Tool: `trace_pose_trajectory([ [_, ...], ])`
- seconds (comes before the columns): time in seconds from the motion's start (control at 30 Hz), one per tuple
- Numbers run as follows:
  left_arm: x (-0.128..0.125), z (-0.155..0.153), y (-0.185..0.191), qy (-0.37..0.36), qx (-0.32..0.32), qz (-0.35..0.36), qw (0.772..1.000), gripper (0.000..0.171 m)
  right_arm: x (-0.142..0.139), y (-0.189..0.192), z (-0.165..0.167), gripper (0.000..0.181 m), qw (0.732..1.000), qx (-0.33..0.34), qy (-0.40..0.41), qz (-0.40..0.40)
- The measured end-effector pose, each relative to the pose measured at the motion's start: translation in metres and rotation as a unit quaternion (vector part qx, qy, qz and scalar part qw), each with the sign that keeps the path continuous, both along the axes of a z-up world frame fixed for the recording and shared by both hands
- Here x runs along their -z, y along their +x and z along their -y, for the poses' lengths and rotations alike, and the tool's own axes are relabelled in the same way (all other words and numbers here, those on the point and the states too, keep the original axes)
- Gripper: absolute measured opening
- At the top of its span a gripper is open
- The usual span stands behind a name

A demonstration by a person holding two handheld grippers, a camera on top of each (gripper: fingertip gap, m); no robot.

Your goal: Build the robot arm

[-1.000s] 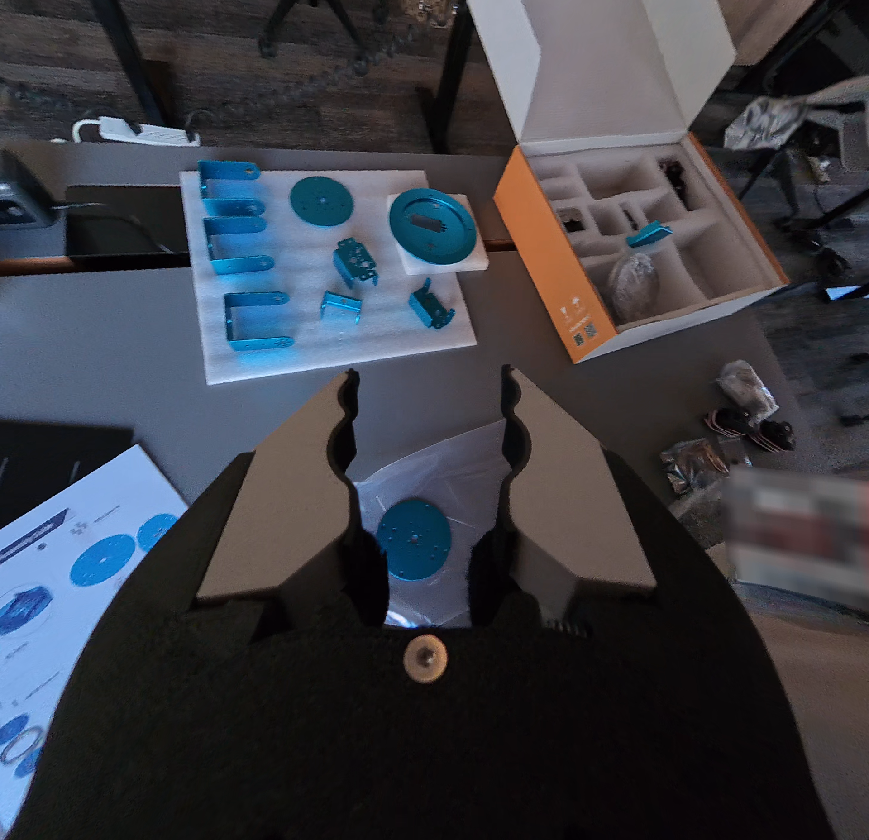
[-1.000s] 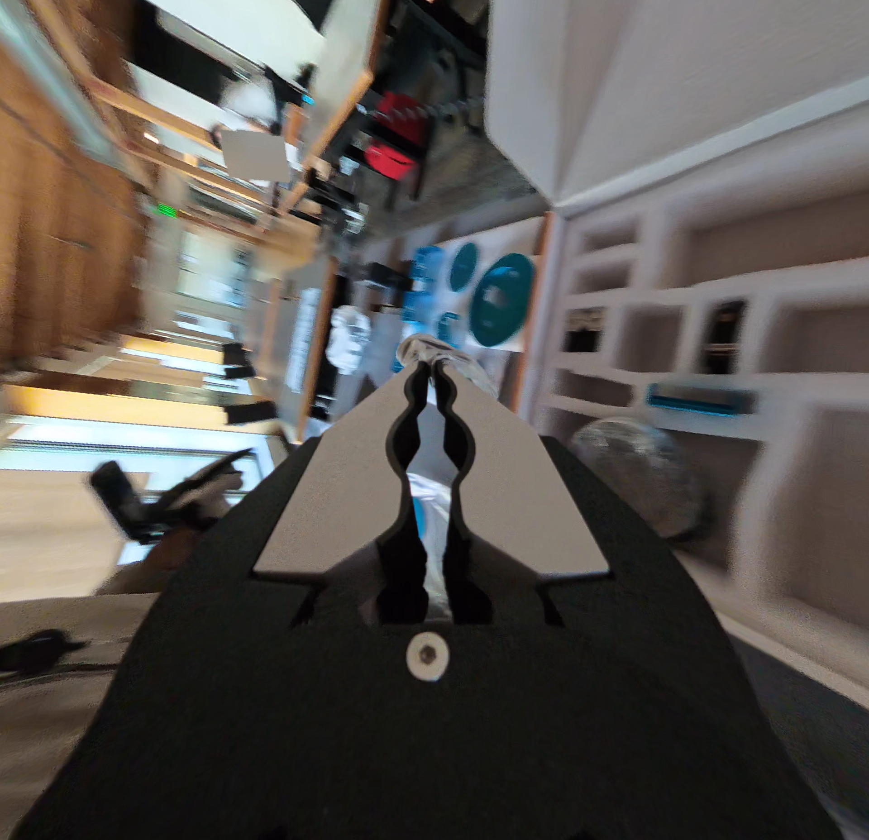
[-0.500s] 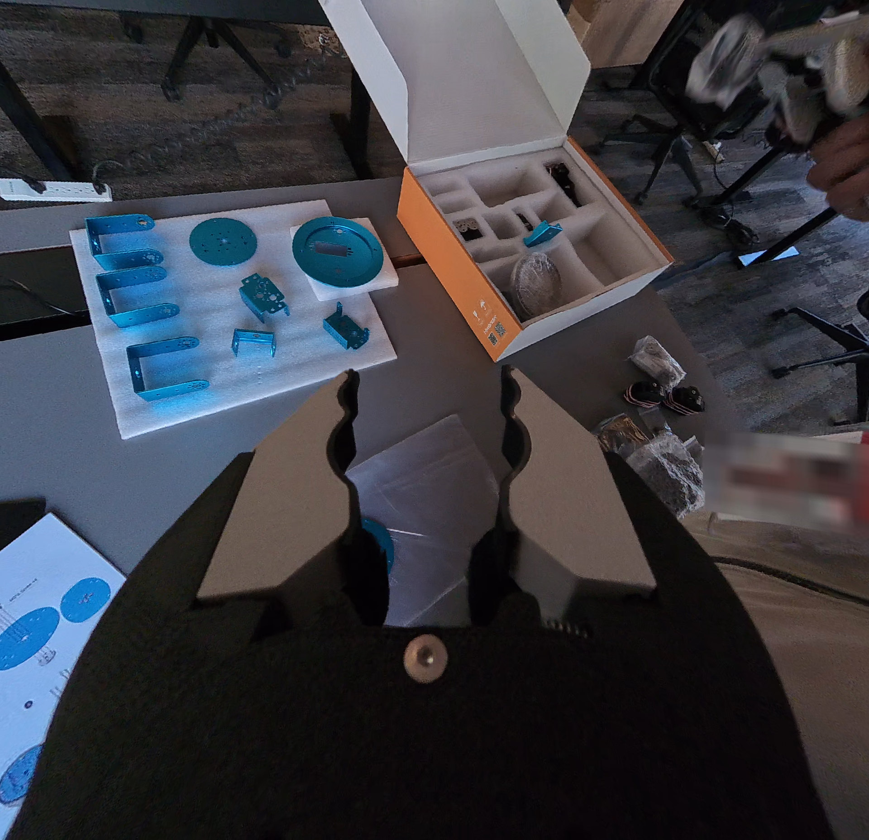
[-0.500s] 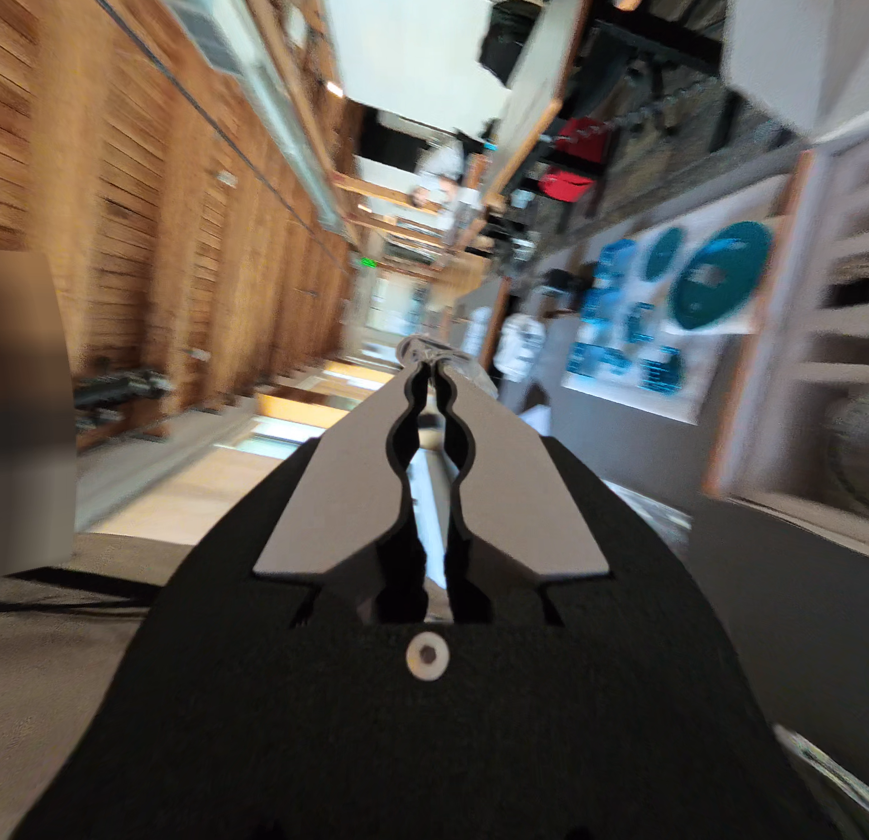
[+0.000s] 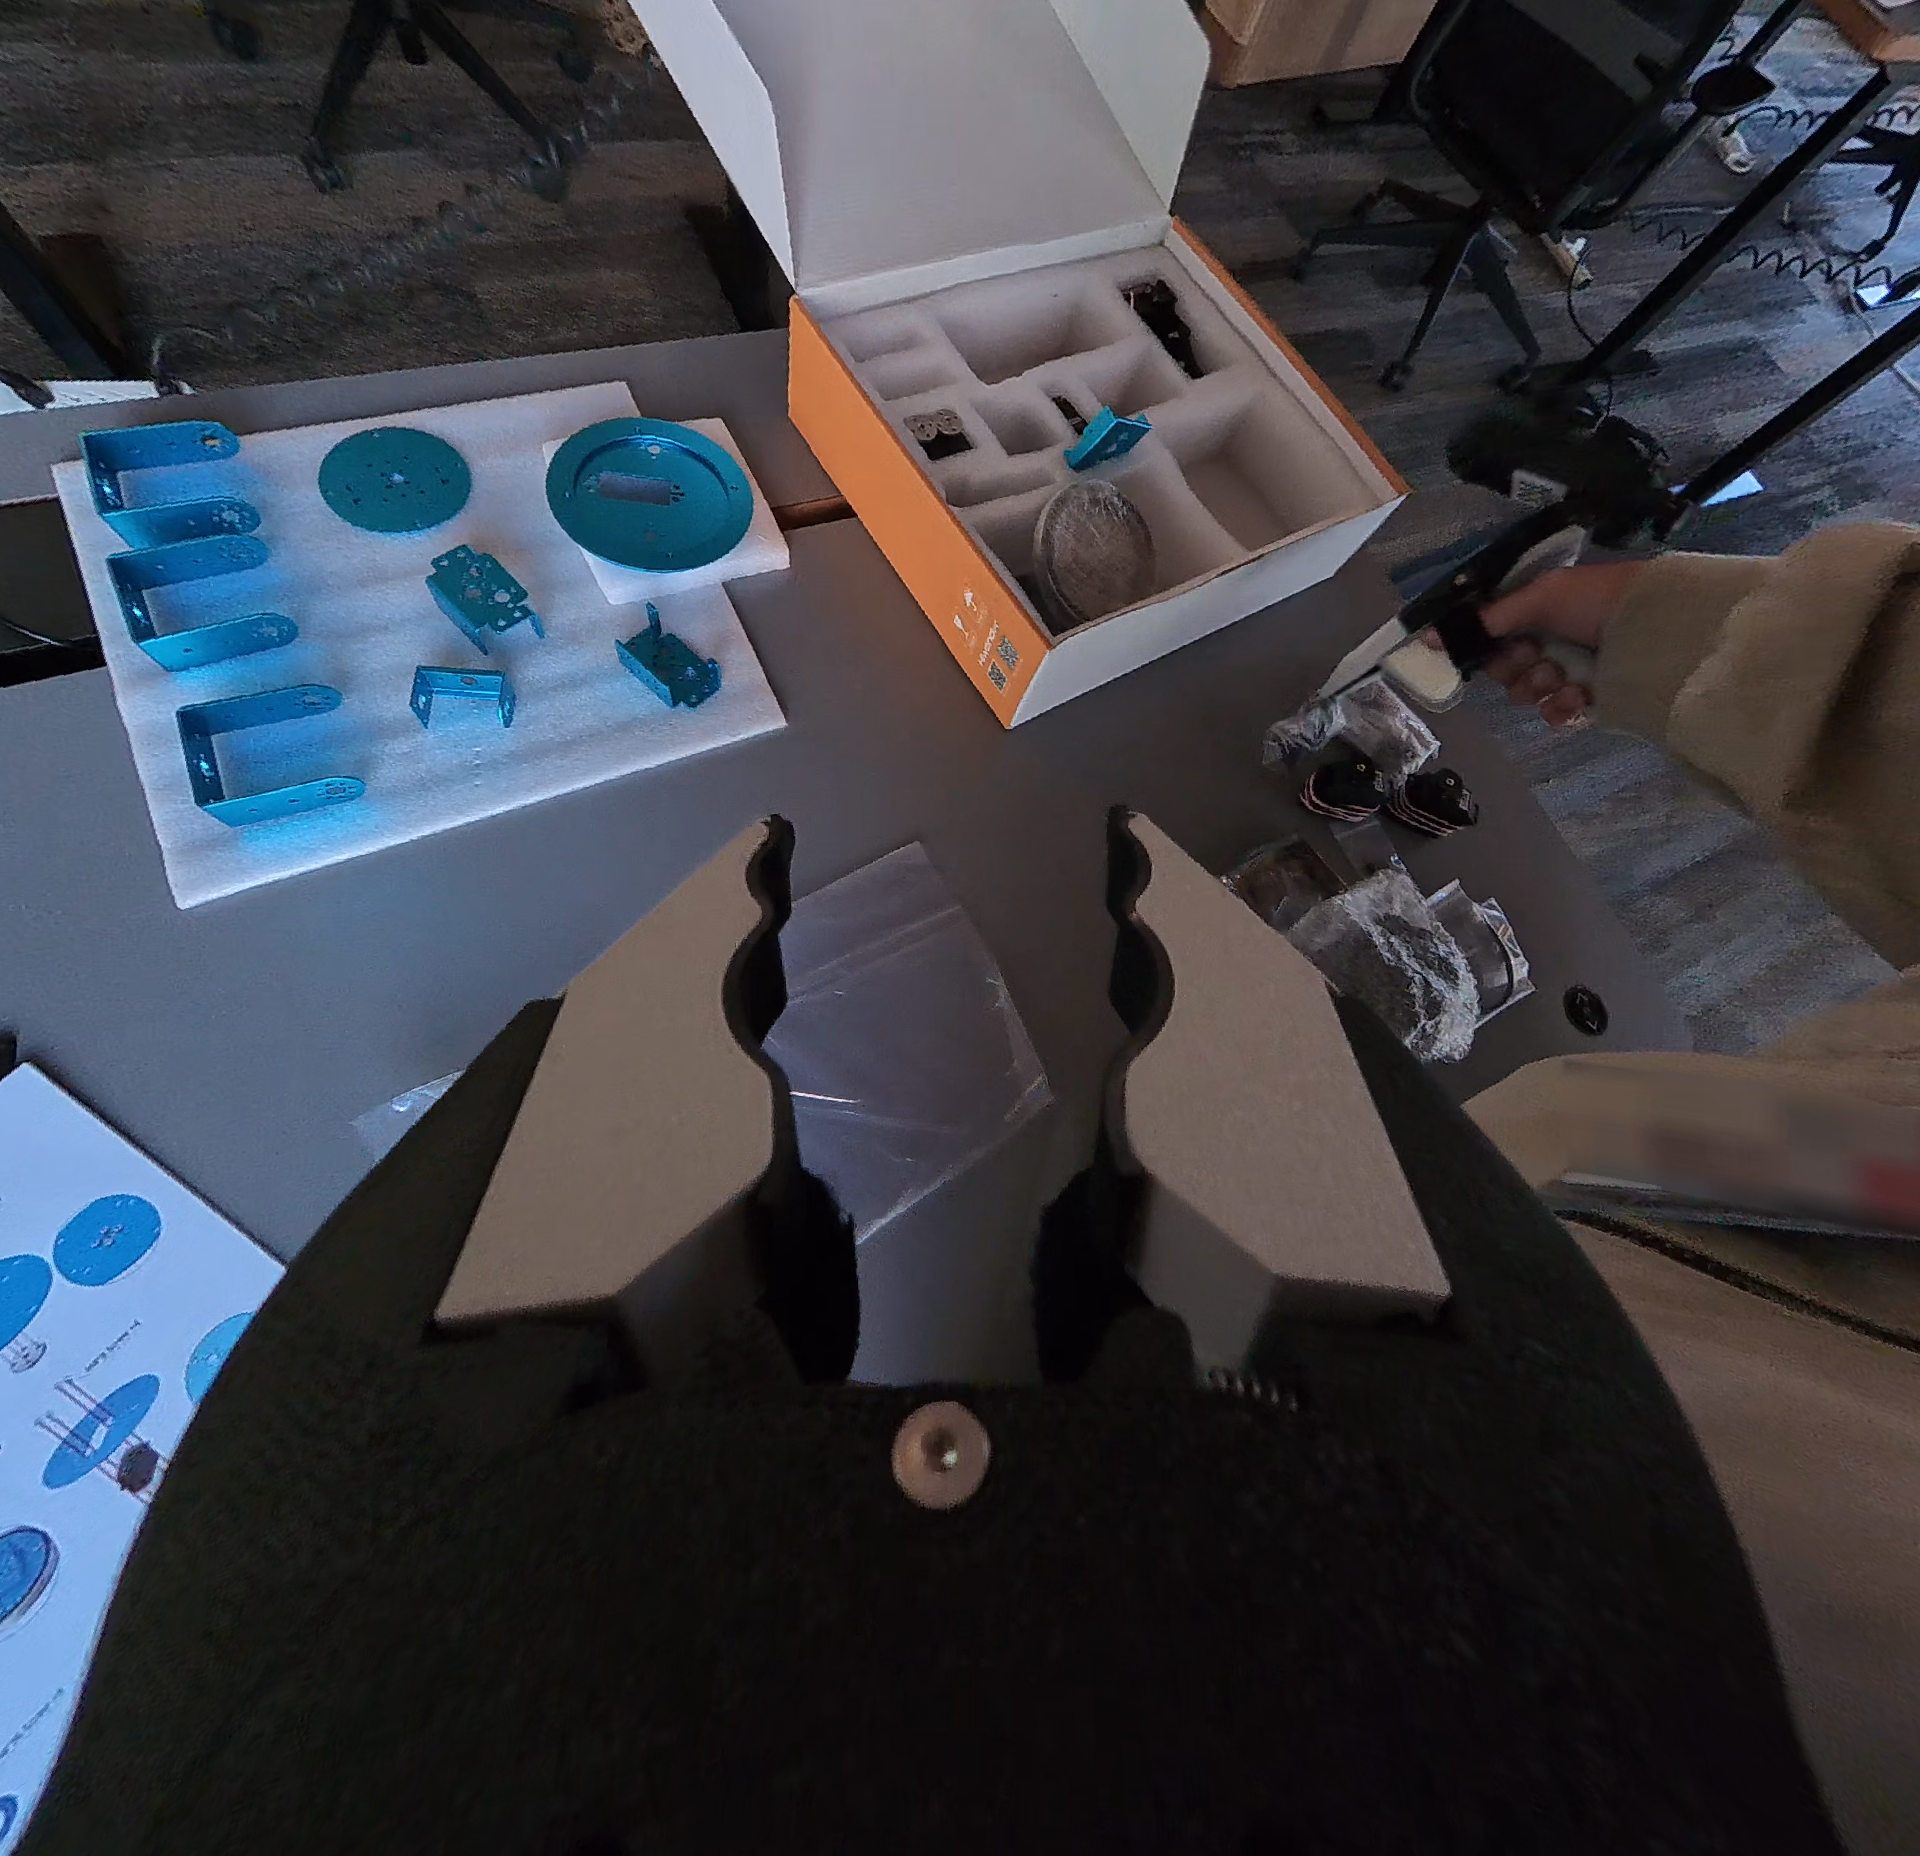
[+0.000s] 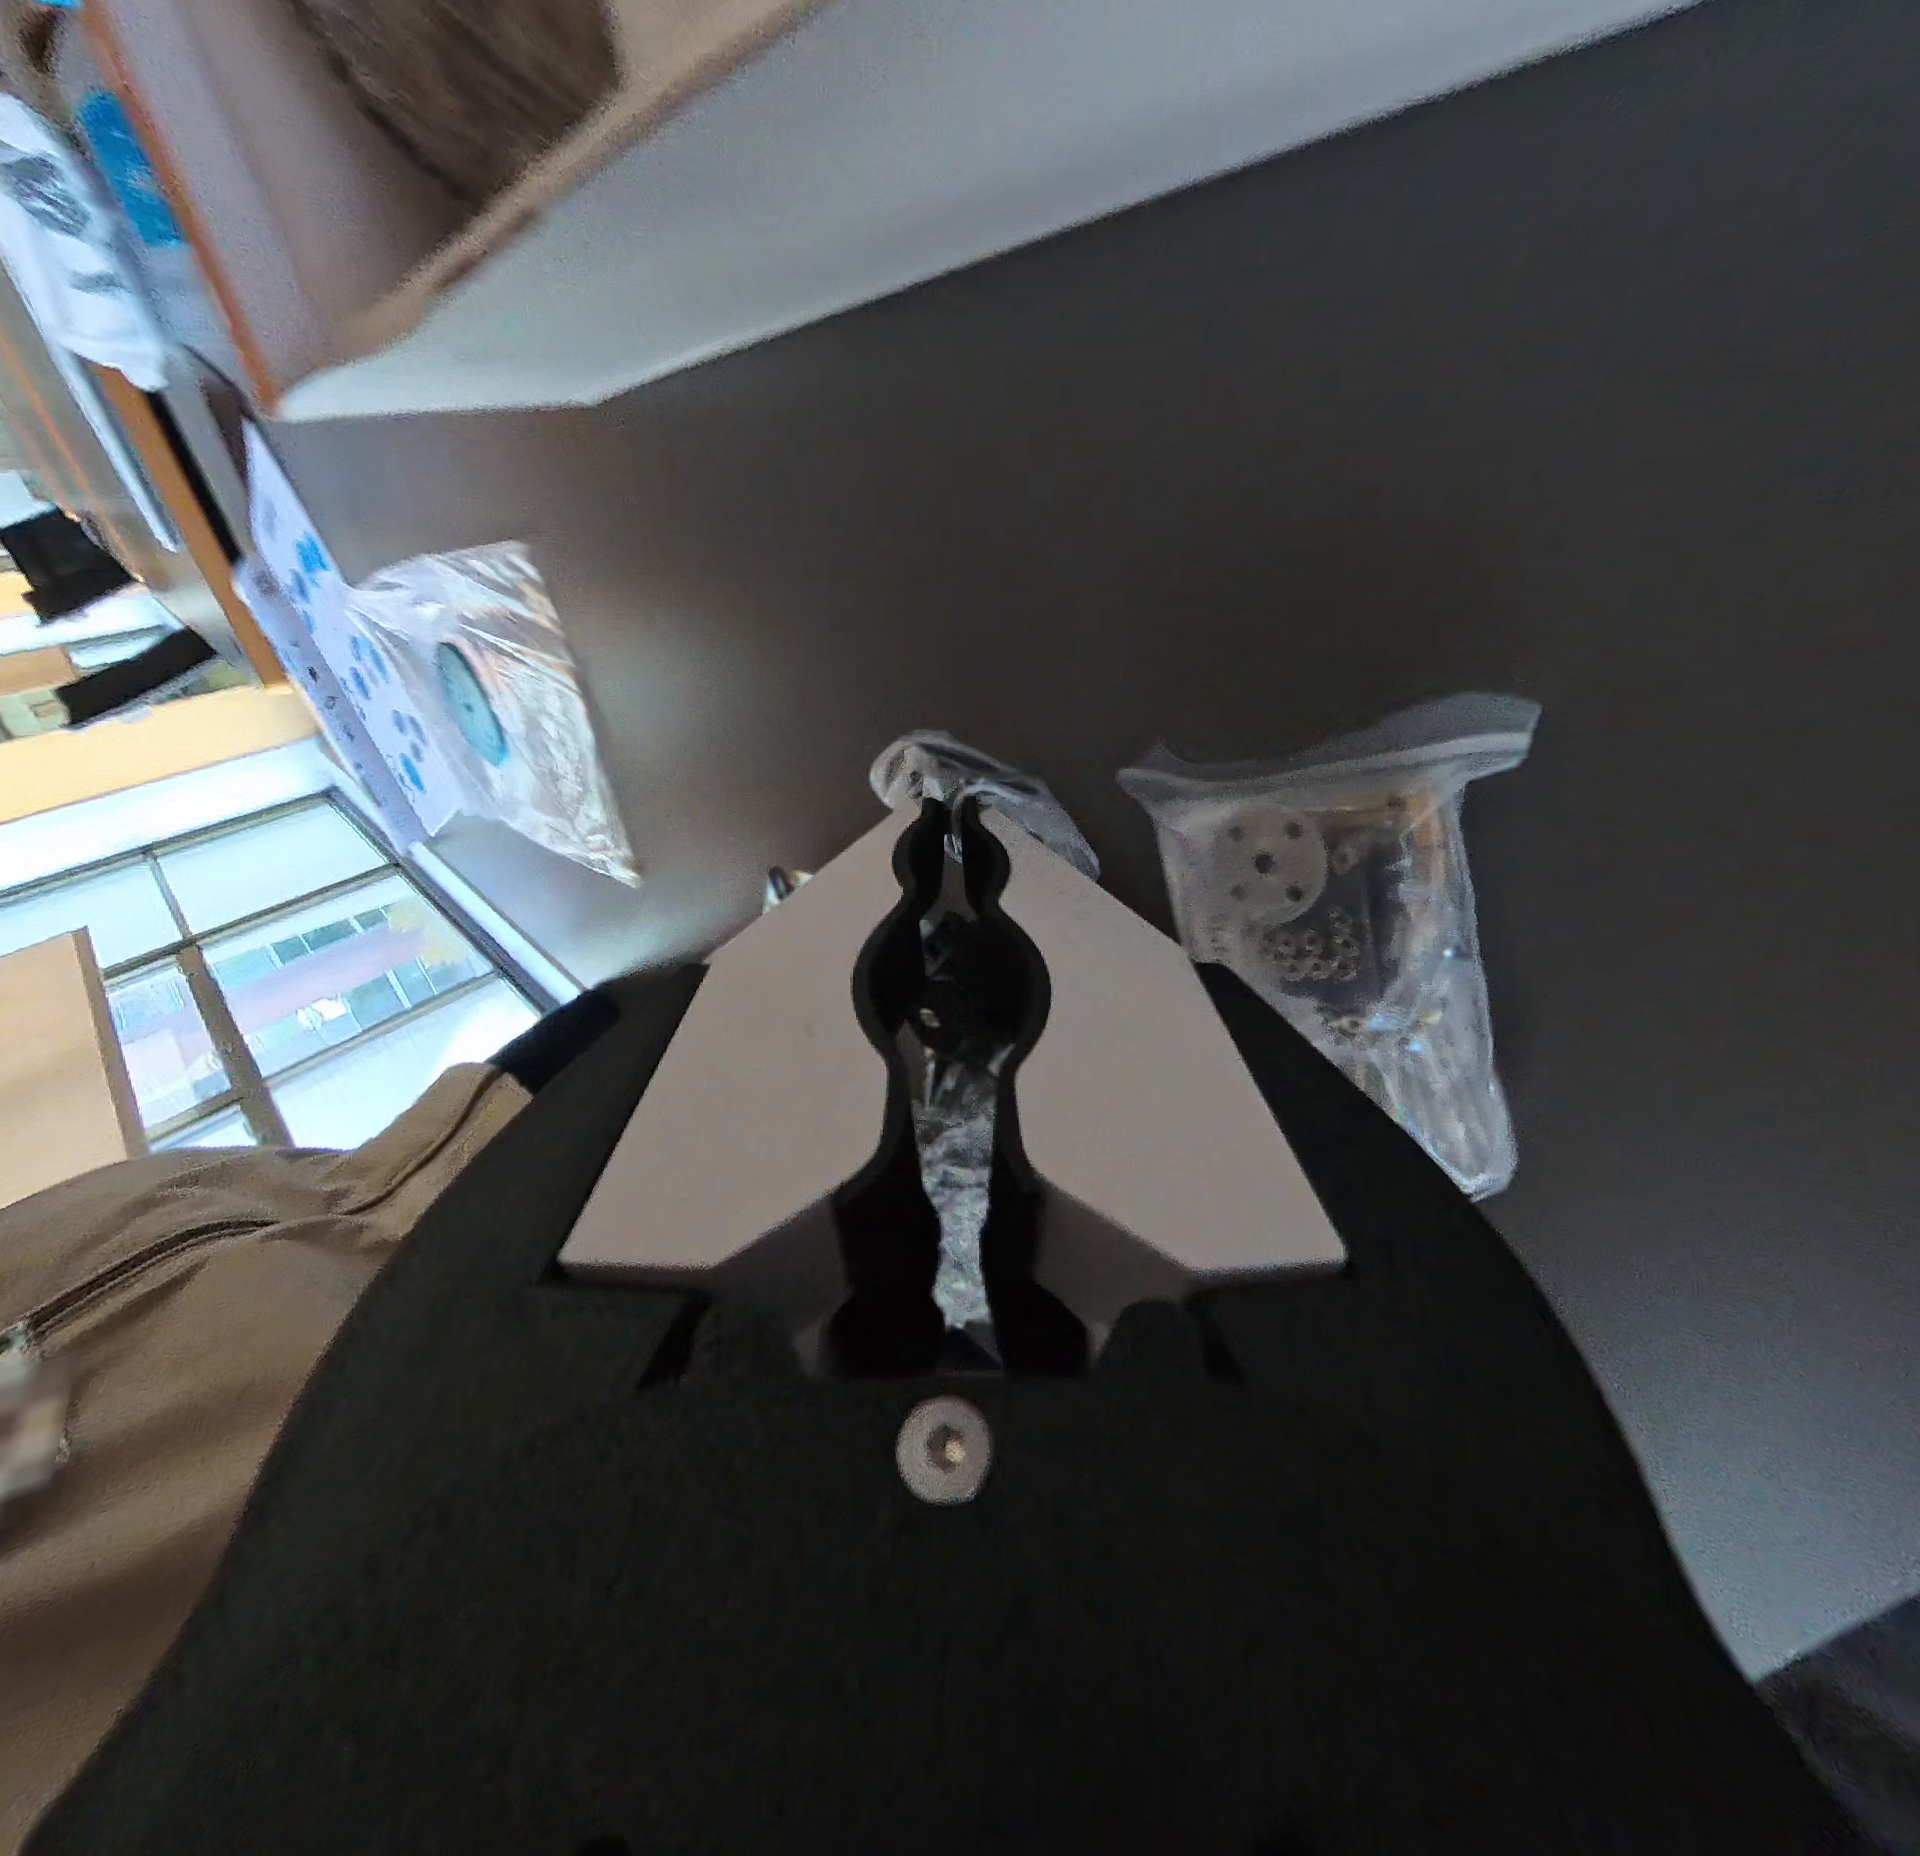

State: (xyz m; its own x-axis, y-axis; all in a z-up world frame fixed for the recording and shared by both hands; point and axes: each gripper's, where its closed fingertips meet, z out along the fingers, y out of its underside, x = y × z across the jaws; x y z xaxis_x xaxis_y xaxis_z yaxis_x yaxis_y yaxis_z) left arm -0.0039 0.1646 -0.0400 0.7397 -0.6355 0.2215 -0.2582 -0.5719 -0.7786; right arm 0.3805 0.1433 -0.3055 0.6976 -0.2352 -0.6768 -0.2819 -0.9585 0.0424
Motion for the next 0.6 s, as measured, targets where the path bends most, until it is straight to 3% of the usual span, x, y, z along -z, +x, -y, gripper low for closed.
trace_pose_trajectory([
  [0.1, -0.003, 0.01, 0.004, 0.005, 0.001, -0.007, 1.0, 0.061, 0.014, -0.003, 0.013, 0.002, 0.998, -0.034, -0.047, 0.005],
  [0.33, -0.003, 0.021, 0.011, 0.003, -0.01, 0.0, 1.0, 0.06, 0.013, -0.01, -0.002, 0.002, 0.999, -0.034, 0.011, 0.009],
  [0.4, -0.005, 0.022, 0.014, 0.006, -0.008, 0.0, 1.0, 0.06, -0.003, -0.015, -0.009, 0.002, 0.999, -0.025, 0.035, -0.016],
  [0.47, -0.006, 0.021, 0.015, 0.011, -0.008, -0.005, 1.0, 0.061, -0.039, -0.017, -0.028, 0.002, 0.994, -0.018, 0.103, -0.044],
  [0.6, -0.006, 0.021, 0.013, 0.009, -0.015, -0.003, 1.0, 0.06, -0.089, 0.016, -0.067, 0.002, 0.981, -0.016, 0.191, 0.024],
])
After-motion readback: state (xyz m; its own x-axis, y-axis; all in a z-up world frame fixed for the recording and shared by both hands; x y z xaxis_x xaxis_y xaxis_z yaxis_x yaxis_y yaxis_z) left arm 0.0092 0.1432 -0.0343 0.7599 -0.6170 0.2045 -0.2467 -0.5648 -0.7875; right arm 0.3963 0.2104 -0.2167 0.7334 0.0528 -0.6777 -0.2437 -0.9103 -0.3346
